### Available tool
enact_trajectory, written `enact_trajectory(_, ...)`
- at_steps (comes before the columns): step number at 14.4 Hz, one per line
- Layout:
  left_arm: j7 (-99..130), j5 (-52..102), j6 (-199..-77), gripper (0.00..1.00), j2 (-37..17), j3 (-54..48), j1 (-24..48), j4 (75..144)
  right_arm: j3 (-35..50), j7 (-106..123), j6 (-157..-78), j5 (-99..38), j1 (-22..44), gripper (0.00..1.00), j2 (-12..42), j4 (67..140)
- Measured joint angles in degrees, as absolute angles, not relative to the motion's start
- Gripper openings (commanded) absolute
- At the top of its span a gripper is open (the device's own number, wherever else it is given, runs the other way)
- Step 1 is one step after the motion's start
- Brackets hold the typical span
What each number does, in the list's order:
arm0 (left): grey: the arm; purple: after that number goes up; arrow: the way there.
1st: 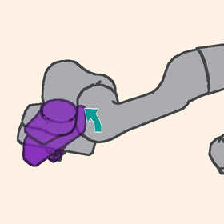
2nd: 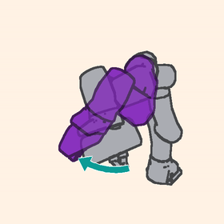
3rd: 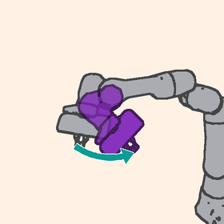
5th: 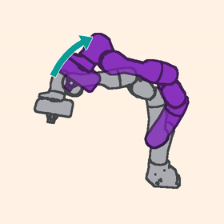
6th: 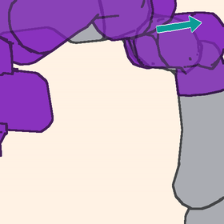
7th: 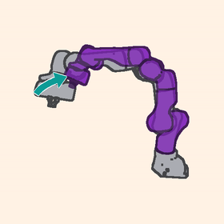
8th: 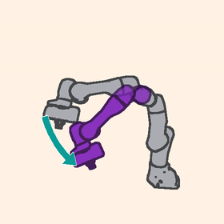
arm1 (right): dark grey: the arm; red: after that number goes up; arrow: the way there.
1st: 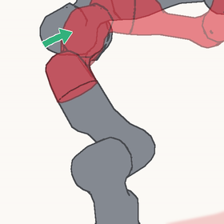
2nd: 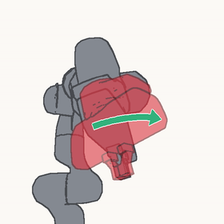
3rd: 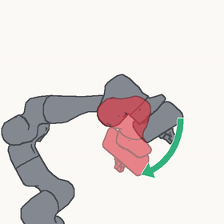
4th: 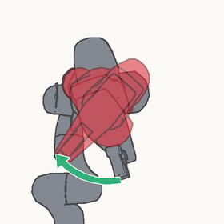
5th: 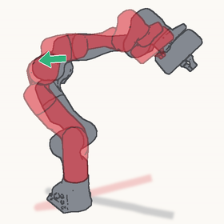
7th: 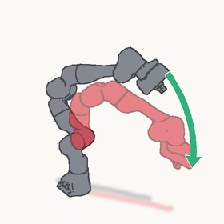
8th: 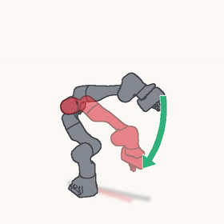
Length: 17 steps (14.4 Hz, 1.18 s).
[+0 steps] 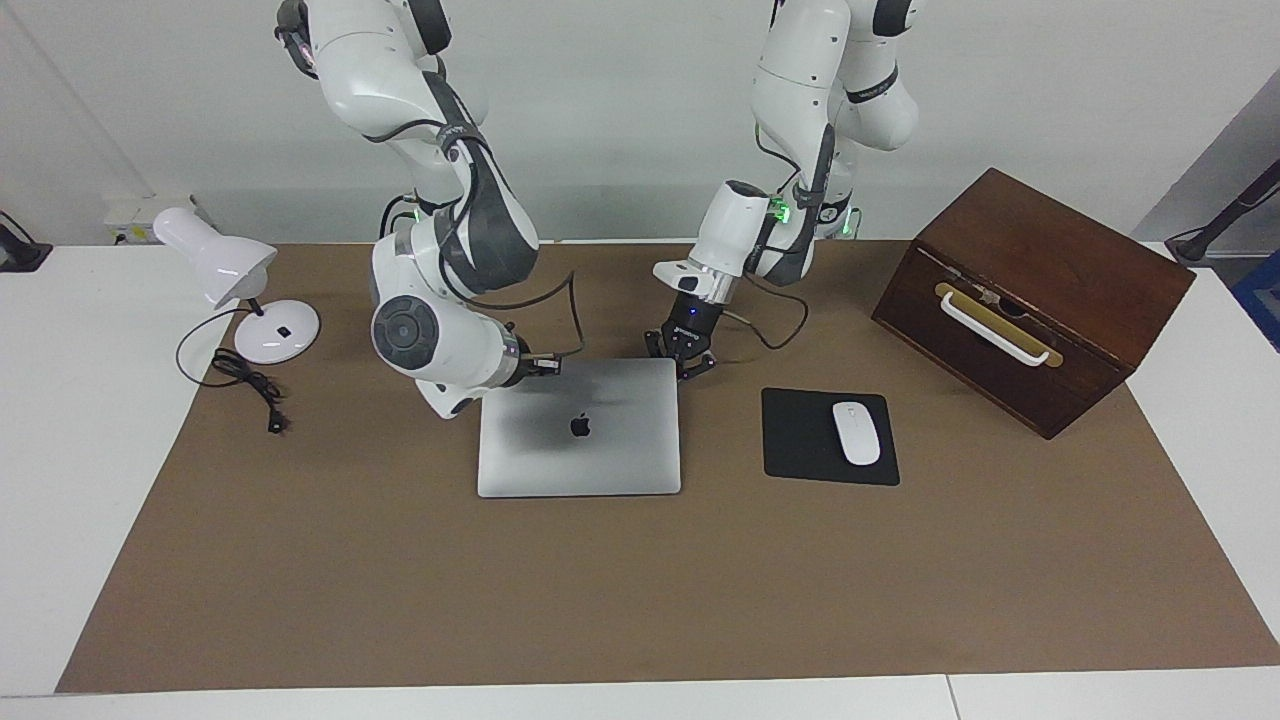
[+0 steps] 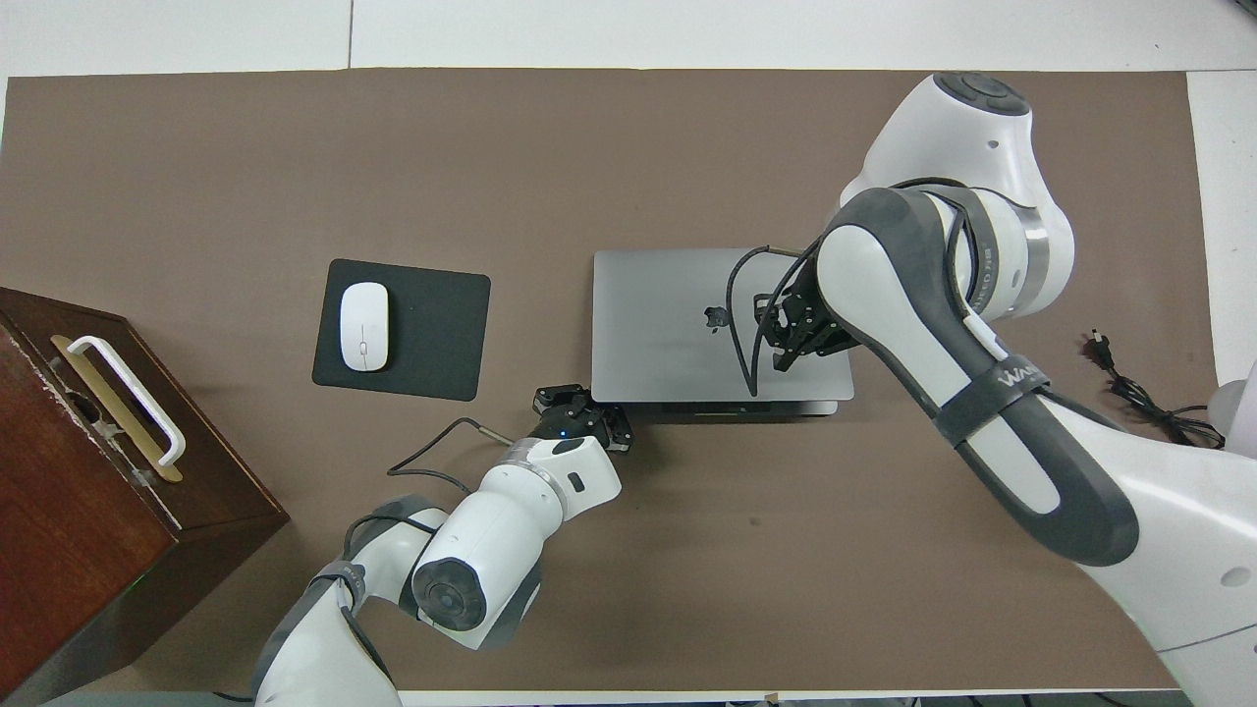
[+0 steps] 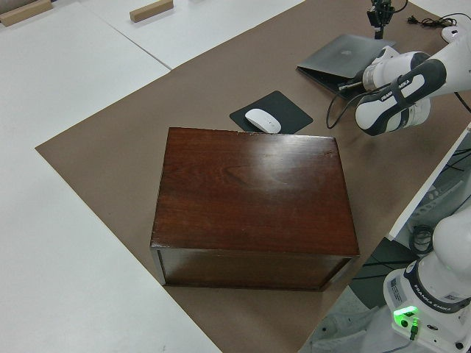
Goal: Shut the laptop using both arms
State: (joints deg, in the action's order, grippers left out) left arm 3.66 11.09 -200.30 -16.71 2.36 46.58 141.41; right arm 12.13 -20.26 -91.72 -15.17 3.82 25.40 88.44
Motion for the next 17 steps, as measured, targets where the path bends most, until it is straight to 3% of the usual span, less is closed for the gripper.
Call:
enact_trajectory(5, 8.7, 11.1, -200.0, 0.00, -16.7, 2.4, 46.6, 141.3, 12.1, -15.5, -86.5, -8.6, 2.3, 0.00, 23.8, 83.3)
enact_trajectory(9, 11.3, 11.1, -198.5, 0.00, -16.3, 2.6, 46.6, 141.0, 12.2, -10.3, -85.9, -0.4, 1.9, 0.00, 19.4, 82.1)
enact_trajectory(15, 12.5, 11.1, -184.7, 0.00, -11.9, 2.6, 46.6, 139.8, 12.0, 4.4, -85.8, 5.5, -4.3, 0.00, 13.8, 82.0)
enact_trajectory(17, 12.9, 11.1, -181.2, 0.00, -10.2, 2.7, 46.6, 139.8, 12.0, 6.1, -85.8, 7.4, -4.7, 0.43, 12.9, 82.0)
